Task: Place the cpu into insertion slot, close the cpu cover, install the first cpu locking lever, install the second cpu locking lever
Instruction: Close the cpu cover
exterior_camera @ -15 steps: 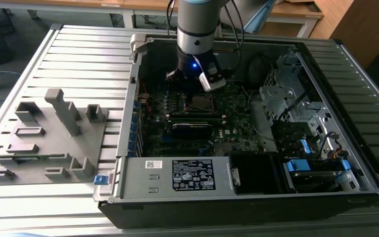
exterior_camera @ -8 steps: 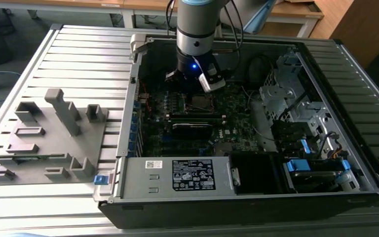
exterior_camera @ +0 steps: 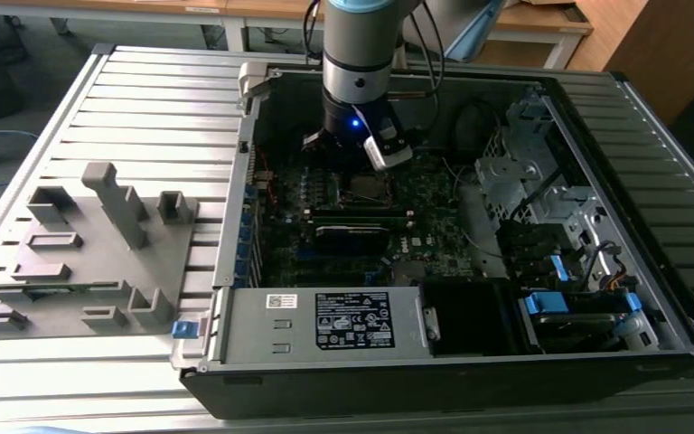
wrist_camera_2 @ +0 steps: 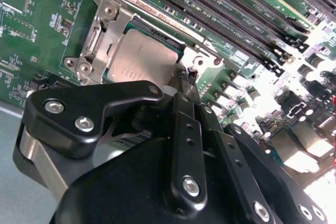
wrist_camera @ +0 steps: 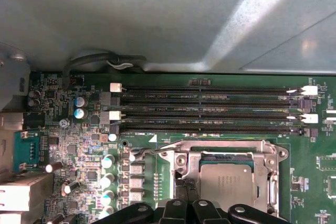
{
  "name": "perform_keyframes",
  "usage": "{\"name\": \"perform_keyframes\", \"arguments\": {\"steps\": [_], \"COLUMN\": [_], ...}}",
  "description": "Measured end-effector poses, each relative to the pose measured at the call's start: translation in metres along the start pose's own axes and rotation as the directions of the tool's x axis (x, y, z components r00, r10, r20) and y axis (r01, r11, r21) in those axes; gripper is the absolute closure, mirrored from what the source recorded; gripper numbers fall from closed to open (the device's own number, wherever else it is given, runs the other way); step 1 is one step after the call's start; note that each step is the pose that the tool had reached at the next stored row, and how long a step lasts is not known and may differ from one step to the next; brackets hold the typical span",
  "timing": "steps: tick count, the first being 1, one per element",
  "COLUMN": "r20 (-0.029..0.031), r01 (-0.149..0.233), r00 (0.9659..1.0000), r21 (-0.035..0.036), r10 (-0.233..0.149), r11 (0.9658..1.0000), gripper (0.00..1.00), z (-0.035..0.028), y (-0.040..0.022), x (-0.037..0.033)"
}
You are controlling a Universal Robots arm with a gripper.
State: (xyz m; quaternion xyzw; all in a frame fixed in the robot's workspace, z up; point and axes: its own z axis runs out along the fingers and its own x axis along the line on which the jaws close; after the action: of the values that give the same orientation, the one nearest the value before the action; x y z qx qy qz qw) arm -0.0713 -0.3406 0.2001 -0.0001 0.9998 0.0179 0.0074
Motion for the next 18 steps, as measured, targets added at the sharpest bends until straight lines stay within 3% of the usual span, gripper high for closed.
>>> {"name": "perform_keyframes", "arguments": {"steps": [12,18], "r20": [-0.0001,0.0002], "r01": [0.0,0.0], "r00": [1.0,1.0], "r21": [0.0001,-0.0003], "r10": [0.0,0.0], "r11": [1.0,1.0], "gripper": [0.89,0.89], "z": [0.003,-0.0034], "y": [-0.0001,0.0002], "x": [0.0001,-0.0001]}}
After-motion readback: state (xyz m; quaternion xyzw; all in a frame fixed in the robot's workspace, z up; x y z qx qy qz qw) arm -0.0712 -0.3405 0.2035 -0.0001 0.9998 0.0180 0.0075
